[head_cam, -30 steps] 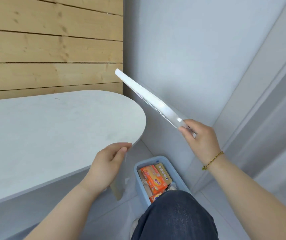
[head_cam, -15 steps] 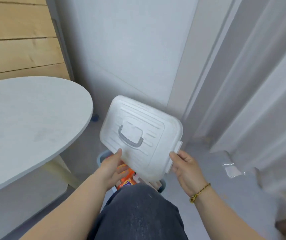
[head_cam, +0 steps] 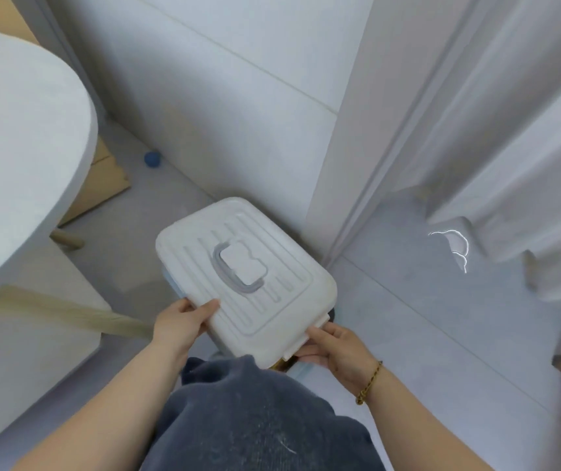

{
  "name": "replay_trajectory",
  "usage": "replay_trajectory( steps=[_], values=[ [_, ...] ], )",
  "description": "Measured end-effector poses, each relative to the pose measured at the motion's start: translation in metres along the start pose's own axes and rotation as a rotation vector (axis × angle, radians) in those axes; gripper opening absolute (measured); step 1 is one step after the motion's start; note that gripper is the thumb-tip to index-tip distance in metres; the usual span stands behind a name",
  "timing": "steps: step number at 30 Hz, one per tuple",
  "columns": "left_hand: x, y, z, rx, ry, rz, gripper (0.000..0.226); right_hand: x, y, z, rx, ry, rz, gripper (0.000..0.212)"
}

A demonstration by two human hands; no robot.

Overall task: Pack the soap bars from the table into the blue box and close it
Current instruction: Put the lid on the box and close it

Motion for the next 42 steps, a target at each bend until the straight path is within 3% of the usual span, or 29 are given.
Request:
replay_trajectory(
  steps=[4, 9, 14, 17, 20, 25, 30, 35, 38, 41, 42],
  values=[
    [-0.005, 0.003, -0.001, 0.157, -0.068, -0.057, 0.021, 0.002, -0.005, 0.010, -0.058, -0.133, -0.050, 0.026],
    [-0.012, 0.009, 0.006, 0.304, -0.160, -0.103, 0.050, 0.003, -0.007, 0.016, -0.183, -0.225, -0.063, 0.030],
    [-0.014, 0.024, 0.006, 0.157, -0.079, 0.030, 0.070, 0.000, -0.011, 0.021, -0.374, -0.288, -0.079, 0.033],
    [-0.012, 0.029, 0.005, 0.137, -0.044, 0.075, 0.061, -0.003, -0.020, 0.024, -0.429, -0.312, -0.124, 0.037],
    [-0.010, 0.028, 0.001, 0.145, 0.004, 0.084, 0.036, -0.004, -0.029, 0.024, -0.308, -0.340, -0.139, 0.036],
    [-0.008, 0.030, -0.002, 0.112, 0.052, 0.119, 0.034, -0.002, -0.041, 0.015, -0.031, -0.396, -0.106, 0.032],
    [-0.020, 0.039, -0.009, 0.252, 0.124, 0.129, 0.014, -0.005, -0.047, 0.019, 0.138, -0.431, -0.092, 0.019],
    [-0.018, 0.041, -0.008, 0.221, 0.092, 0.161, 0.023, -0.004, -0.042, 0.024, 0.150, -0.489, -0.045, 0.042],
    [-0.017, 0.039, -0.009, 0.228, 0.091, 0.157, 0.025, -0.003, -0.047, 0.023, 0.257, -0.434, -0.116, 0.068],
    [-0.018, 0.039, -0.008, 0.248, 0.117, 0.153, 0.022, -0.001, -0.053, 0.011, 0.327, -0.245, -0.220, 0.046],
    [-0.018, 0.038, -0.008, 0.259, 0.124, 0.144, 0.020, -0.001, -0.057, 0.010, 0.303, -0.227, -0.234, 0.047]
  ],
)
Point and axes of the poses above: each hand's wrist, its own x-axis towards the middle knuckle, its own z-axis out of the back of the hand, y = z × x, the point moved 9 cm from there along x, towards the middle knuckle, and after that the axes turned 3 degrees about -y, right-handed, at the moved point
